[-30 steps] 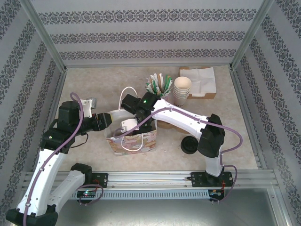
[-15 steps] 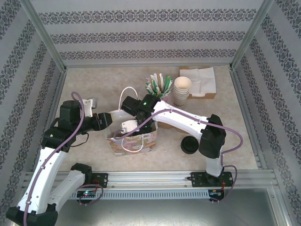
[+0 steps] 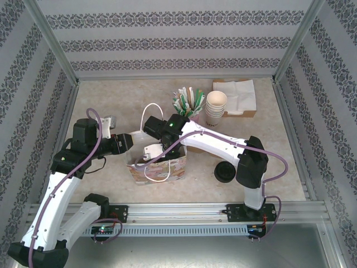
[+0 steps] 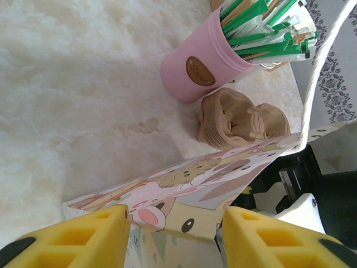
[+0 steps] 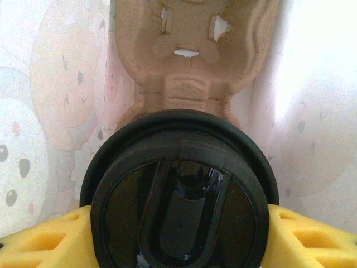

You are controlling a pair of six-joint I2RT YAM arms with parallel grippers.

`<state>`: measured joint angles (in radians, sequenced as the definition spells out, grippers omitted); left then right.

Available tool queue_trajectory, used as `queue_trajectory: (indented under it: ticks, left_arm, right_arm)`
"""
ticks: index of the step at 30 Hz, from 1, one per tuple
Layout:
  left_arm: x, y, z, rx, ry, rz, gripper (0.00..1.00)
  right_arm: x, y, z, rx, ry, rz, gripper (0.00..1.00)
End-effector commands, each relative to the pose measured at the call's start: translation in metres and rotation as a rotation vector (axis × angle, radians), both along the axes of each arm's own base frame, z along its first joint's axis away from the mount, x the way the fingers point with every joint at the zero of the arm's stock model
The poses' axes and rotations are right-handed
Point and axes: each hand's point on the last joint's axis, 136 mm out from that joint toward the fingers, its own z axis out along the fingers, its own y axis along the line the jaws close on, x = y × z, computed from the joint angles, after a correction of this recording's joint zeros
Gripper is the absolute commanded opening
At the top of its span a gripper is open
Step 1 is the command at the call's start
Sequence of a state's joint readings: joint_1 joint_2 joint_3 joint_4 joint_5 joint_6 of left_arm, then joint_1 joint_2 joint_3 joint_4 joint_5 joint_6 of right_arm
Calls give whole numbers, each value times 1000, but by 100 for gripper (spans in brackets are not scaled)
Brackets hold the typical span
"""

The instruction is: Pack the takeout coffee

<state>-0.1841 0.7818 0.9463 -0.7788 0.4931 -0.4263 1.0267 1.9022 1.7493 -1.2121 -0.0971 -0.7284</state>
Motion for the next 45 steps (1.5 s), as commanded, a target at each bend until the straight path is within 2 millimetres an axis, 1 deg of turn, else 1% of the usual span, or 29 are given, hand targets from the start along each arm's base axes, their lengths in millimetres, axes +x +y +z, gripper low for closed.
queue_trajectory:
  ticks: [1,12,17,25,31,36,39,43,45]
  left_arm:
    - [-4,0,-8,18,31,-4,47]
    - [-3,0,-11,26,43,-6,45]
    - [-2,0,-12,27,45,-6,45]
    - [-3,0,-15,30,51,-6,44]
    - [-2,-1,-16,30,51,-7,39]
    - [2,2,-18,47,51,5,31]
    - [5,2,-19,51,48,11,29]
    - [8,3,-19,52,43,16,26]
    - [9,3,-17,53,40,20,25]
  right_arm:
    - [-22,-12,-17,-82,73,4,50]
    - [-31,-9,-31,-116,108,14,49]
    - [-31,-5,-32,-104,107,11,49]
    - [-27,7,-18,-24,73,18,49]
    - [-19,11,-6,41,6,29,49]
    - [-14,16,8,99,-31,29,49]
    - [-13,18,13,127,-43,29,49]
    - [-15,16,12,135,-42,31,49]
    - [-17,14,8,130,-39,40,49]
